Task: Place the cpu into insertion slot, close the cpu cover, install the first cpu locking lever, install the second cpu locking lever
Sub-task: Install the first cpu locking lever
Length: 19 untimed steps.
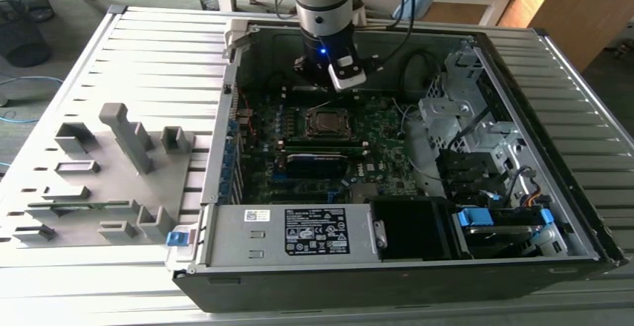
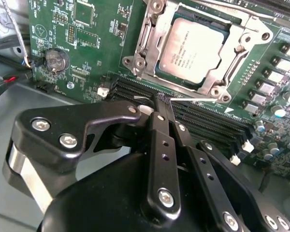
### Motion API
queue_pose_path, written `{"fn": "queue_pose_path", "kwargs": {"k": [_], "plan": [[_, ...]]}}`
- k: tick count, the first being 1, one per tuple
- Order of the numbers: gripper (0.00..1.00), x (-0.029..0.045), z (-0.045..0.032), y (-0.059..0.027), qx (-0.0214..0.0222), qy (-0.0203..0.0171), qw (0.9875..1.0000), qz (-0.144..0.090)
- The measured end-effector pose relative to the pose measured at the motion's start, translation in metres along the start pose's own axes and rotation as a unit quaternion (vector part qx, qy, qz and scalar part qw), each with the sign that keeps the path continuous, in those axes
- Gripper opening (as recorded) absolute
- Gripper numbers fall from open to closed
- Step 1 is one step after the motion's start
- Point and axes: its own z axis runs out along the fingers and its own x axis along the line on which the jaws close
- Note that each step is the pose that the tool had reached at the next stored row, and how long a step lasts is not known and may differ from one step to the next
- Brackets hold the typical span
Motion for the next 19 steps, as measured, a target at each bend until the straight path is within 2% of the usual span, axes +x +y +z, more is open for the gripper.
{"fn": "queue_pose_path", "kwargs": {"k": [8,19], "plan": [[0.11,0.0014,0.0081,-0.0010,0.0079,-0.0057,0.9999,-0.002],[0.11,0.0041,0.0118,0.0089,0.0083,-0.0061,0.9999,-0.003]]}}
